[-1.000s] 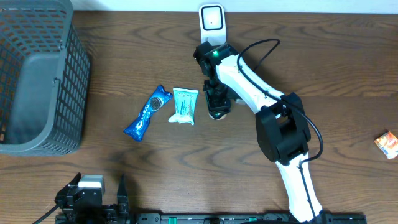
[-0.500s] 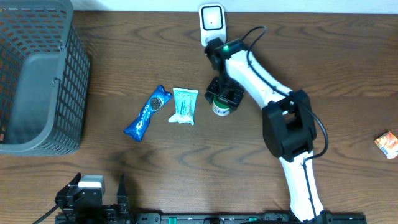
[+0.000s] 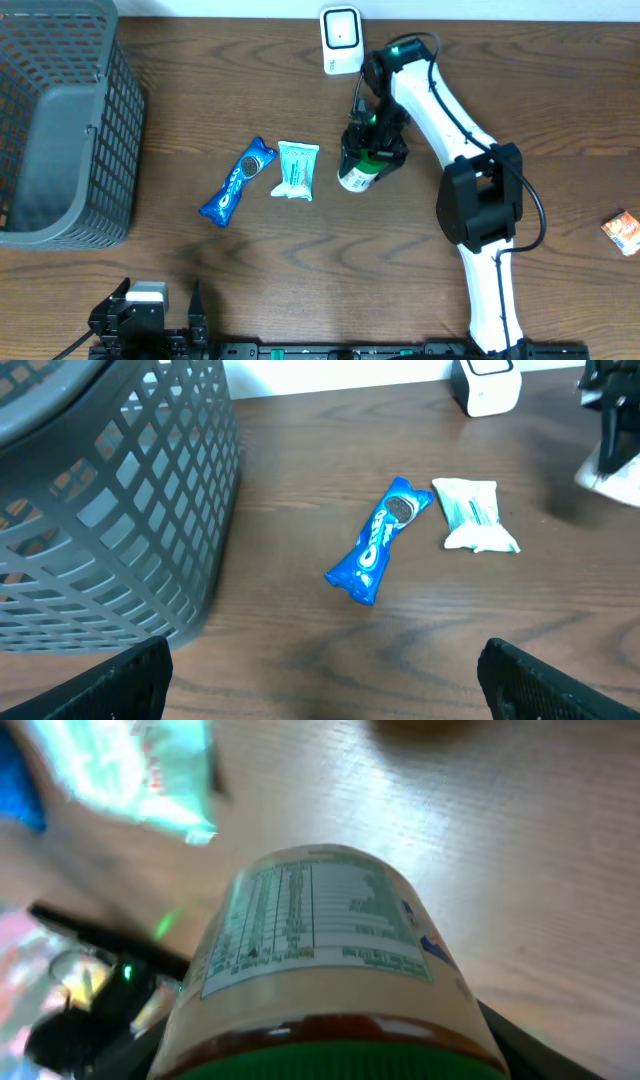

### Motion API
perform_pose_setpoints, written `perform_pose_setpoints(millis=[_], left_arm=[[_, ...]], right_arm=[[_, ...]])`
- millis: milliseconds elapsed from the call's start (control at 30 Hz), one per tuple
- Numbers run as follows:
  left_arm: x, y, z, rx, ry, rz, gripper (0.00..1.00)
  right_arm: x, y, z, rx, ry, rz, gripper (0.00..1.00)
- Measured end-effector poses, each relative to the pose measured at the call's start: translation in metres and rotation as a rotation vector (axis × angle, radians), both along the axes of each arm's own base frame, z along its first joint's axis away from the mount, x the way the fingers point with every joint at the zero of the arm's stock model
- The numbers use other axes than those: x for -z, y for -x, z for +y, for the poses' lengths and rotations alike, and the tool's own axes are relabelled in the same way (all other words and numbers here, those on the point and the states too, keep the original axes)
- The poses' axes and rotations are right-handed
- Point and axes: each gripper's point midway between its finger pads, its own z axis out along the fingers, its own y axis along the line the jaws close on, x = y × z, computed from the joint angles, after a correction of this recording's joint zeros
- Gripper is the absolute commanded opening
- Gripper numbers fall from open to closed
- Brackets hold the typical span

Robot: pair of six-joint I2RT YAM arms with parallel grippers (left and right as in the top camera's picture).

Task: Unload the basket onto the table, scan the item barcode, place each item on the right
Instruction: 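Carry the jar to the scanner and hold it before the window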

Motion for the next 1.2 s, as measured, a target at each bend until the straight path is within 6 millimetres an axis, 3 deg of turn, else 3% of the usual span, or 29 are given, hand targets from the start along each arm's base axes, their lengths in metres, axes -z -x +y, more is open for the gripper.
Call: perform_pose_setpoints(millis=[167,300,367,533,600,700,800,967,1067,1200], left_arm=[[0.000,0.000,0.000,0.000,0.000,0.000,0.98],[0.000,0.000,0.000,0.000,0.000,-0.001,0.98],[0.000,0.000,0.000,0.000,0.000,-0.001,0.98],[0.000,0.000,0.000,0.000,0.000,0.000,0.98],[0.000,0.000,0.000,0.000,0.000,0.000,0.98],[0.000,0.000,0.000,0.000,0.000,-0.001,0.98],[0.000,0.000,0.000,0.000,0.000,0.000,0.98],[0.000,0.000,0.000,0.000,0.000,-0.001,0.98],[0.000,0.000,0.000,0.000,0.000,-0.001,0.98],[0.000,0.000,0.000,0.000,0.000,0.000,0.98]], right_arm=[[-0.025,-0.016,0.008,-0.049,-0.060,-0.112,0.38],[-0.048,-0.022,0.004,-0.071,-0.057,-0.203,0.39],[-0.064,-0.023,0.000,-0.080,-0.051,-0.264,0.39],[-0.128,-0.016,-0.014,-0.084,-0.044,-0.452,0.39],[-0.164,-0.009,-0.022,-0.078,-0.041,-0.563,0.39],[-0.187,-0.003,-0.033,-0.055,-0.008,-0.644,0.38],[-0.197,-0.008,-0.044,-0.015,0.053,-0.704,0.37],[-0.211,-0.063,-0.062,0.106,0.197,-0.928,0.36],[-0.234,-0.104,-0.065,0.189,0.228,-1.114,0.36],[-0.258,-0.140,-0.069,0.260,0.265,-1.292,0.35]])
